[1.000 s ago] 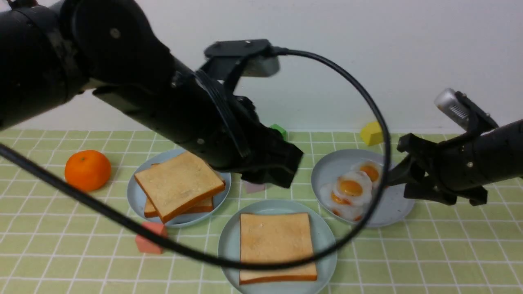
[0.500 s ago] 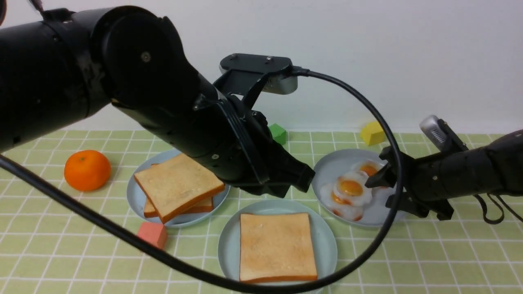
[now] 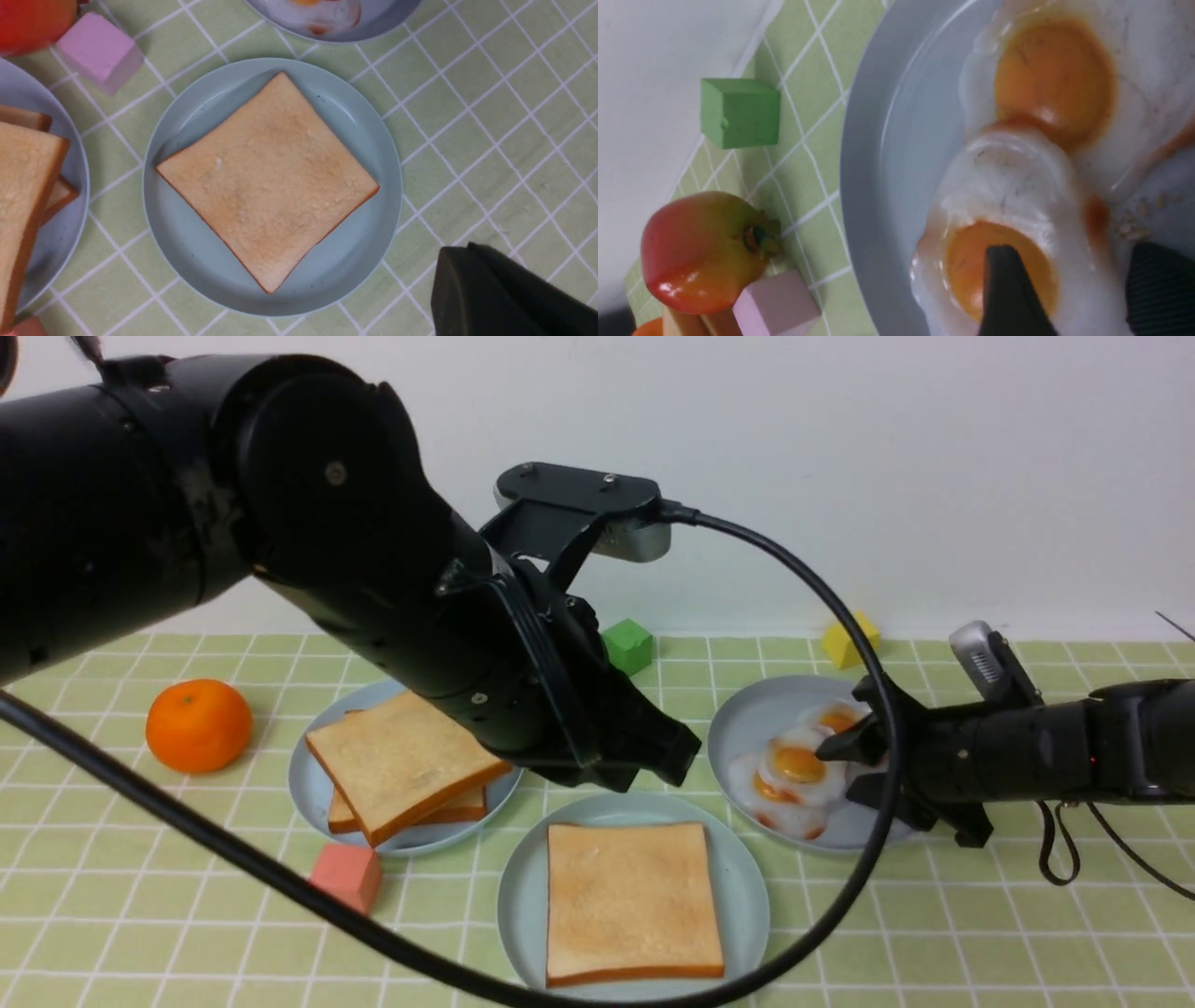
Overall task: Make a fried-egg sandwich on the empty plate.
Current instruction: Use the right arm to grab a fried egg, then use the right arm to place the fried egg on the slice of bread in the middle
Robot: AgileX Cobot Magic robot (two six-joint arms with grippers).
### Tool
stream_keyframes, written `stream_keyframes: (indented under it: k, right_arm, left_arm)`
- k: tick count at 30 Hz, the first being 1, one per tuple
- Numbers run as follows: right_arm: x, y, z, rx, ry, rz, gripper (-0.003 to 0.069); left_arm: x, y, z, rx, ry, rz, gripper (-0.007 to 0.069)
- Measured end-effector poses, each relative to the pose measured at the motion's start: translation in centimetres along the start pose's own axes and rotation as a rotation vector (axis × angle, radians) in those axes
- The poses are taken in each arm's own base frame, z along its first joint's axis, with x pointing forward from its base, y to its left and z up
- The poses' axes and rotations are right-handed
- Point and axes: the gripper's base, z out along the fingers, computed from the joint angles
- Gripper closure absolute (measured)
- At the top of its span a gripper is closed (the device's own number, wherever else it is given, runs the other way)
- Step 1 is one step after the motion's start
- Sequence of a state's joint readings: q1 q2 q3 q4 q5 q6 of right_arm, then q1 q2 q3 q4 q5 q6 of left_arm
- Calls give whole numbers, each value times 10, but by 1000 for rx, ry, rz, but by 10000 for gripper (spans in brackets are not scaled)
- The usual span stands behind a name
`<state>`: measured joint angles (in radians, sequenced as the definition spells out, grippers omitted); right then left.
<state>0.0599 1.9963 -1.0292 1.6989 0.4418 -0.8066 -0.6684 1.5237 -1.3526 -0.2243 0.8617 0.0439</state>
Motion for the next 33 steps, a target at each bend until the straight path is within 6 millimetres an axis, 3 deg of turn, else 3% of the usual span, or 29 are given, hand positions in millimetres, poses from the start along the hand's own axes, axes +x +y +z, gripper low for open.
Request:
stream_keyframes:
  k: [1, 8, 17, 23, 28, 33]
  right_arm:
    - [0, 0, 0, 0, 1, 0, 304]
    - [1, -4, 5, 0, 13, 19, 554]
    - [1, -3, 4, -4, 10, 15, 554]
    - [-3, 22, -21, -51, -32, -72, 615]
    - [-2, 52, -55, -140, -50, -181, 617]
    - [7, 68, -72, -221, -2, -249, 617]
  left_arm:
    - [0, 0, 0, 0, 1, -1, 638]
    - [2, 0, 0, -3, 19, 1, 638]
    - [4, 2, 0, -27, 46, -21, 638]
    - [10, 14, -8, -167, 89, -77, 638]
    - [14, 17, -42, -256, 31, -126, 638]
    - [26, 17, -71, -291, -34, -144, 638]
